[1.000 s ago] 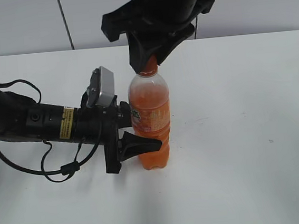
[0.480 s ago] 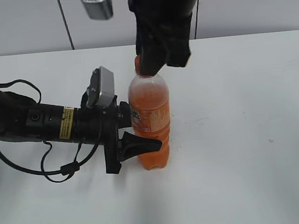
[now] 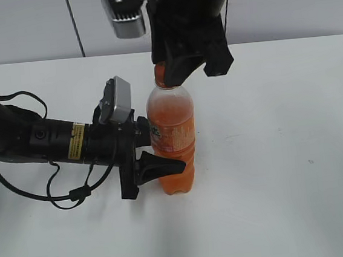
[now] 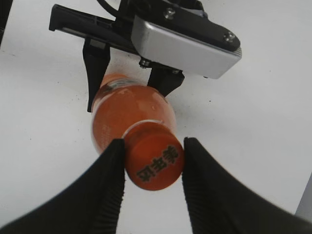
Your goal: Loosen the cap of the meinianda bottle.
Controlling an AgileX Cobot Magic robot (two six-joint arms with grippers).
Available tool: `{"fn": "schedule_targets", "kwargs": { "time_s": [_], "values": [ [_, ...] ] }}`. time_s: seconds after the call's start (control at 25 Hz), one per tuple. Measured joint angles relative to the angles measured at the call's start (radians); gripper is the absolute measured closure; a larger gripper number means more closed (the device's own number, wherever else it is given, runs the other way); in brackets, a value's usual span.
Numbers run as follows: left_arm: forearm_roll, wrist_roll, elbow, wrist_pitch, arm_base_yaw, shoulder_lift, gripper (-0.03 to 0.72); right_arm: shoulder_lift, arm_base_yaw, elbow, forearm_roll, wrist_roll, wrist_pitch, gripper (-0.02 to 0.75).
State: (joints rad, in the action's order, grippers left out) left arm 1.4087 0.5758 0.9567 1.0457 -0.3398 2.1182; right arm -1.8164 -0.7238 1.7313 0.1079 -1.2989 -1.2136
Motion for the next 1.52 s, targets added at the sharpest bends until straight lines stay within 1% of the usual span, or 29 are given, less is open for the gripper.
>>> {"fn": "schedule_targets", "kwargs": {
  "time_s": [0.08, 0.2, 0.28, 0.32, 0.44, 0.68, 0.76, 0.92, 1.32, 1.36, 1.44, 1.52],
  "values": [
    [0.000, 0.000, 0.000, 0.000, 0.000, 0.000, 0.295, 0.002, 0.000, 0.000, 0.008, 0.067, 0.000, 0.406],
    [-0.001, 0.000, 0.000, 0.000, 0.000, 0.000, 0.295, 0.022, 0.000, -0.001, 0.021, 0.164, 0.000, 0.301],
    [-0.001, 0.000, 0.000, 0.000, 0.000, 0.000, 0.295, 0.049, 0.000, -0.001, 0.023, 0.242, 0.000, 0.259],
    [-0.001, 0.000, 0.000, 0.000, 0.000, 0.000, 0.295, 0.062, 0.000, -0.001, 0.026, 0.287, 0.000, 0.251],
    [-0.001, 0.000, 0.000, -0.001, 0.000, 0.000, 0.295, 0.096, 0.000, -0.001, 0.033, 0.520, -0.001, 0.241],
    [-0.001, 0.000, 0.000, -0.001, 0.000, 0.000, 0.295, 0.109, 0.000, -0.001, 0.021, 1.214, -0.003, 0.236],
    [-0.001, 0.000, 0.000, -0.001, 0.000, 0.000, 0.295, 0.109, 0.000, -0.001, 0.018, 1.337, -0.003, 0.236],
    [-0.001, 0.000, 0.000, -0.001, 0.000, 0.000, 0.295, 0.099, 0.000, -0.001, 0.008, 1.402, -0.003, 0.260],
    [-0.001, 0.000, 0.000, -0.001, 0.000, 0.000, 0.295, 0.012, 0.000, -0.001, -0.004, 1.412, -0.005, 0.281],
    [-0.001, 0.000, 0.000, -0.001, 0.000, 0.000, 0.295, 0.009, 0.000, -0.001, -0.007, 1.408, -0.005, 0.293],
    [-0.001, 0.000, 0.000, -0.001, 0.000, 0.000, 0.295, 0.008, 0.000, -0.001, -0.015, 1.402, -0.005, 0.350],
    [-0.002, 0.001, 0.000, -0.001, 0.000, 0.000, 0.295, 0.008, 0.000, -0.001, -0.014, 1.400, -0.005, 0.462]
  ]
}}
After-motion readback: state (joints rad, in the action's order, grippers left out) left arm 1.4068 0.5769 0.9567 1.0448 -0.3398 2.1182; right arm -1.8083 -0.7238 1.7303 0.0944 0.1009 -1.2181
